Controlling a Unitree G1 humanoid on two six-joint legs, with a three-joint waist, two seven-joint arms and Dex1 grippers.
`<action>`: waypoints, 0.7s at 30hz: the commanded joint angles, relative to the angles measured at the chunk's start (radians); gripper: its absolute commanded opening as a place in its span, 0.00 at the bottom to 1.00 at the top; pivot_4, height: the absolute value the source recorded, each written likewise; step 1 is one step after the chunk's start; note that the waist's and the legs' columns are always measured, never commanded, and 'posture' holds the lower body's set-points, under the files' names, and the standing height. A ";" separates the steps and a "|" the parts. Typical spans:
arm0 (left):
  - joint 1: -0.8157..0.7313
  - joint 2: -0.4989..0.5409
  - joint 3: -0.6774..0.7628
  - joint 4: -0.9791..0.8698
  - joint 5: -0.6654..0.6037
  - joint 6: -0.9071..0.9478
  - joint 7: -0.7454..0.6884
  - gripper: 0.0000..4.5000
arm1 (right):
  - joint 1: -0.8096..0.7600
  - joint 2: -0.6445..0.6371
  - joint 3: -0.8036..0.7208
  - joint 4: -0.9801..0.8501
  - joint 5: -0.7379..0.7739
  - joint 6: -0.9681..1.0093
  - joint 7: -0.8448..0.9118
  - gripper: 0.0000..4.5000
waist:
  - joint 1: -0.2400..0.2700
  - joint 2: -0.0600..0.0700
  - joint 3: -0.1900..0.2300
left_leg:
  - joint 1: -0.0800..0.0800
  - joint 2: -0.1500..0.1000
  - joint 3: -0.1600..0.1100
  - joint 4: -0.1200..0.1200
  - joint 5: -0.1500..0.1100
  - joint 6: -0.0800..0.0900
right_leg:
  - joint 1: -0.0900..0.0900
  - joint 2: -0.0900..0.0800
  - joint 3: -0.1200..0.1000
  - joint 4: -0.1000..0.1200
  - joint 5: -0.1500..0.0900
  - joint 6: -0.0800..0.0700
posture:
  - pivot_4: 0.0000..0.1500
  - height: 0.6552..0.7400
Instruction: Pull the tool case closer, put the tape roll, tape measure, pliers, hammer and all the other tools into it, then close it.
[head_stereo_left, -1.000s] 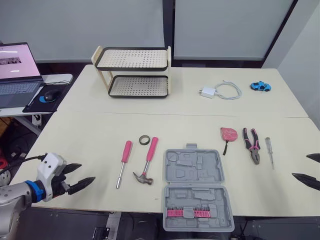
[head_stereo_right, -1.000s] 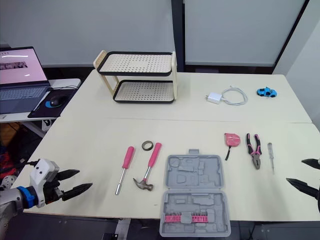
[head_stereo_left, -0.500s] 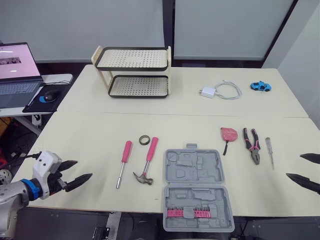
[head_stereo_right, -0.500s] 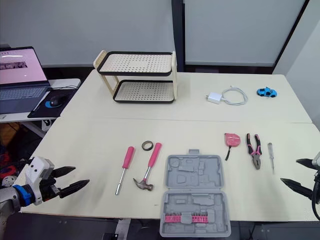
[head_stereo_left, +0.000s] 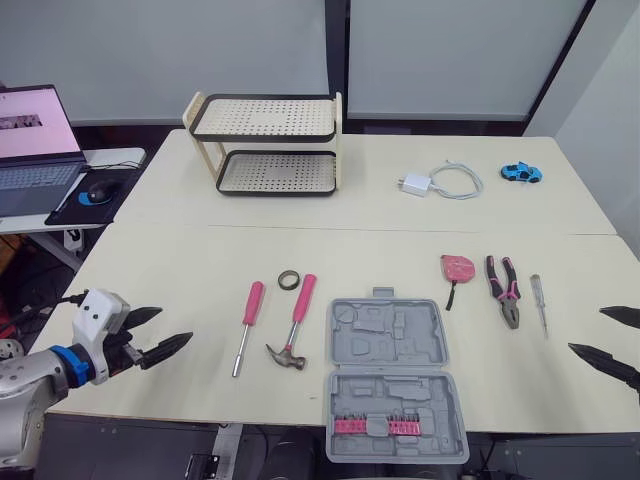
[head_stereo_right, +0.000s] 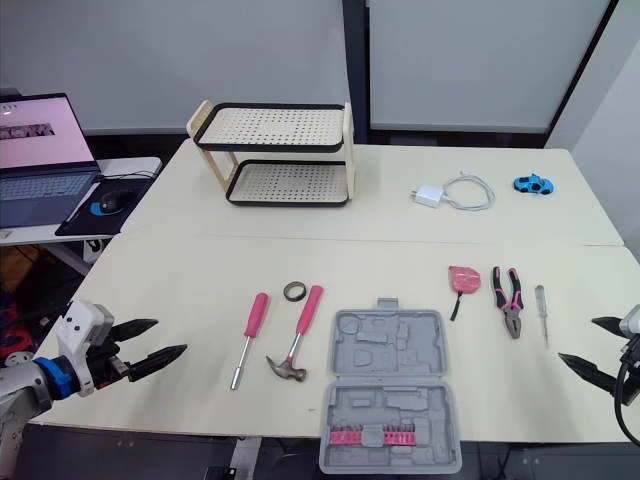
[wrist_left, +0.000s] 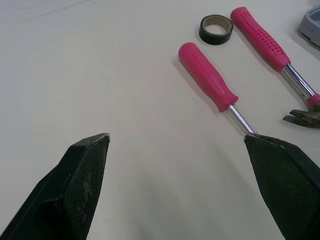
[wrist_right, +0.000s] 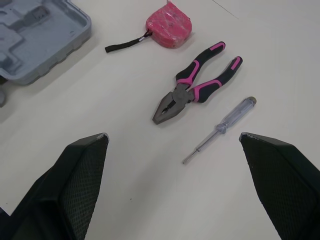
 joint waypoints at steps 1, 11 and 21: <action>-0.064 0.043 -0.045 0.034 0.033 -0.074 -0.047 0.99 | -0.031 -0.015 0.015 -0.119 0.041 0.010 -0.001 1.00 | -0.001 0.000 0.000 | 0.000 0.000 0.000 0.000 0.000 0.000 | 0.000 0.000 0.000 0.000 0.000 0.000 | 1.00 1.00; -0.299 0.050 -0.240 0.175 0.119 -0.213 -0.167 0.99 | -0.252 -0.027 0.258 -0.405 0.216 0.194 -0.073 1.00 | -0.010 0.000 0.000 | 0.000 0.000 -0.001 0.001 0.000 0.000 | 0.000 0.000 -0.001 0.000 0.000 0.000 | 1.00 1.00; -0.585 -0.048 -0.441 0.442 0.219 -0.397 -0.293 0.86 | -0.347 -0.009 0.411 -0.507 0.290 0.306 -0.163 1.00 | -0.008 -0.001 0.001 | -0.001 -0.001 -0.002 0.001 0.000 0.000 | 0.000 0.000 -0.002 0.001 0.000 0.000 | 1.00 1.00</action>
